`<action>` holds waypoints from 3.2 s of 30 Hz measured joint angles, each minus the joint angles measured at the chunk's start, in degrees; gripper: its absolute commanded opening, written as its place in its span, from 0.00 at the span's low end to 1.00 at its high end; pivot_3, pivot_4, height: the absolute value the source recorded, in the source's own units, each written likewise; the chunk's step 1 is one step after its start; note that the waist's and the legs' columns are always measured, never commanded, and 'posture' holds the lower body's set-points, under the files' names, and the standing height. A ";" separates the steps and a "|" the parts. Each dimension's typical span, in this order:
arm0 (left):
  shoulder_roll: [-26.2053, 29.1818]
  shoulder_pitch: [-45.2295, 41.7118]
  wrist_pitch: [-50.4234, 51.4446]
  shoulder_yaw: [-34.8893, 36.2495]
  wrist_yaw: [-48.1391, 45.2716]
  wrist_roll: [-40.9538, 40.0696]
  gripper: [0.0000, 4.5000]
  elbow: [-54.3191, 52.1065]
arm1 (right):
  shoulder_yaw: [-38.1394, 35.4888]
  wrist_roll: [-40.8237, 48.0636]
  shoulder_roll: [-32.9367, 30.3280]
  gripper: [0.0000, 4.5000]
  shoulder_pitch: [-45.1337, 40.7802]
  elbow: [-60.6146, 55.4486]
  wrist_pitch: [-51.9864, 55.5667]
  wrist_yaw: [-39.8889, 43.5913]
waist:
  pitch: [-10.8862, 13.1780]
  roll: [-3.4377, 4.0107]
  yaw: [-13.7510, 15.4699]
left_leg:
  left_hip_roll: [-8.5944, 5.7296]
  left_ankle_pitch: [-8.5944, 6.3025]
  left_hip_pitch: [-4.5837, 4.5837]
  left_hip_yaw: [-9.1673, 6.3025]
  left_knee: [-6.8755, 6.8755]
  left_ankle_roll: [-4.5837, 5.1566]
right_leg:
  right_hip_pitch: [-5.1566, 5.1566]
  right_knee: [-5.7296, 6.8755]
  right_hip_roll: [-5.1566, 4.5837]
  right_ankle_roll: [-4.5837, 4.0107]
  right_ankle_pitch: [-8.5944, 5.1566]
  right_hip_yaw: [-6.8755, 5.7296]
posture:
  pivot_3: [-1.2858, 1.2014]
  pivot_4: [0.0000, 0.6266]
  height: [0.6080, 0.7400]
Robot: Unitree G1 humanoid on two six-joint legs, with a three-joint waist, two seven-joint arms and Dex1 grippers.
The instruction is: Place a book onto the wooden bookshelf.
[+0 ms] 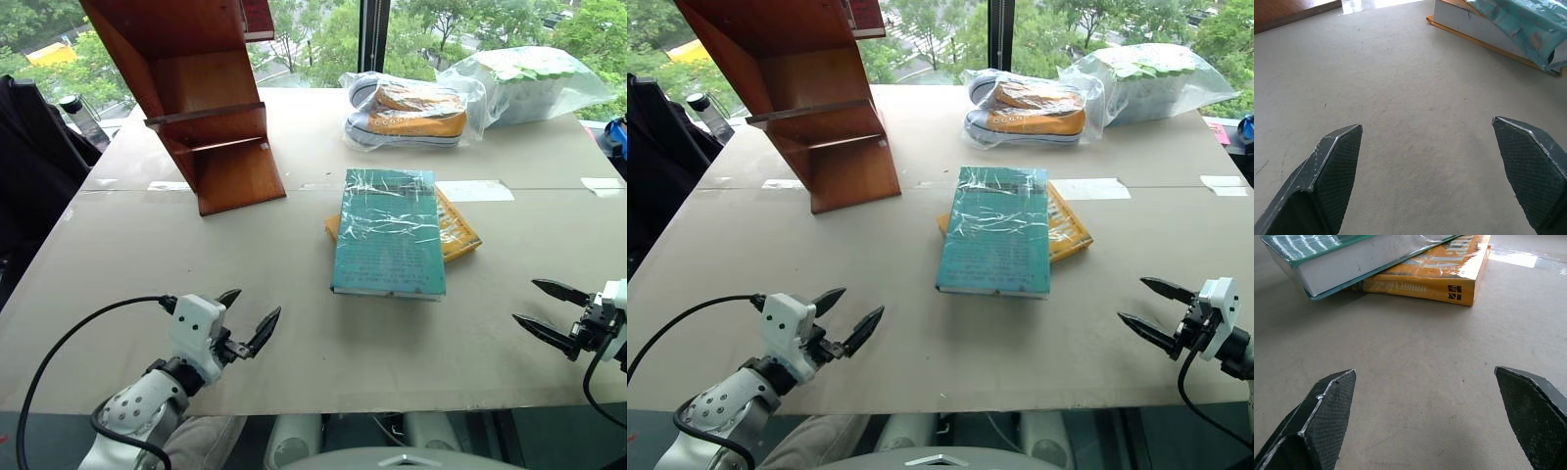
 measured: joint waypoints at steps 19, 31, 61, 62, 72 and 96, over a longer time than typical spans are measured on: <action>0.10 -2.10 -5.01 1.73 -5.22 -0.96 0.97 5.35 | 0.00 -0.39 -0.09 1.00 -1.98 1.89 -0.20 0.92 | 0.00 0.00 0.00 | -0.01 0.00 0.00 0.03 0.01 0.01 | 0.00 0.01 0.00 0.00 0.00 -0.02 | 0.52 0.24 0.64; 5.79 -5.06 -4.31 4.11 -10.85 -4.70 0.97 5.04 | 4.65 -10.27 4.26 1.00 -9.78 -6.55 3.42 -19.54 | -0.03 0.06 -0.19 | 0.01 0.01 0.02 0.06 0.02 -0.01 | -0.04 0.12 0.06 -0.10 0.06 -0.03 | 0.52 0.24 0.64; 18.98 -9.86 1.99 18.77 -25.58 -20.11 1.00 0.97 | 18.38 -14.52 16.12 0.01 -31.74 -2.98 18.51 -30.74 | 0.07 0.08 -0.42 | 0.00 0.03 -0.12 0.13 0.00 0.00 | -0.14 0.09 0.09 -0.12 0.08 0.00 | 0.52 0.24 0.64; 18.96 -9.86 2.01 18.34 -25.64 -20.13 1.00 0.95 | 18.37 -14.35 16.12 0.01 -31.53 -2.99 18.50 -30.40 | 0.07 0.08 -0.41 | 0.00 0.03 -0.12 0.13 0.00 0.00 | -0.14 0.09 0.09 -0.13 0.09 -0.01 | 0.52 0.24 0.64; 19.20 -11.52 2.87 14.75 -26.67 -20.01 1.00 1.63 | 18.25 -10.06 13.64 0.01 -24.87 -10.94 21.47 -25.65 | 0.08 0.09 -0.25 | 0.02 0.03 -0.10 0.13 0.00 0.00 | -0.15 0.09 0.11 -0.11 0.07 0.00 | 0.52 0.24 0.64; 13.27 -48.82 50.11 -4.55 -21.60 -36.02 1.00 36.93 | -1.16 16.62 -4.09 0.99 2.07 -41.30 39.23 -14.34 | 0.30 -0.25 -0.35 | -0.03 0.04 0.05 -0.06 0.05 0.02 | 0.10 0.10 0.14 -0.06 0.07 -0.11 | 0.52 0.24 0.64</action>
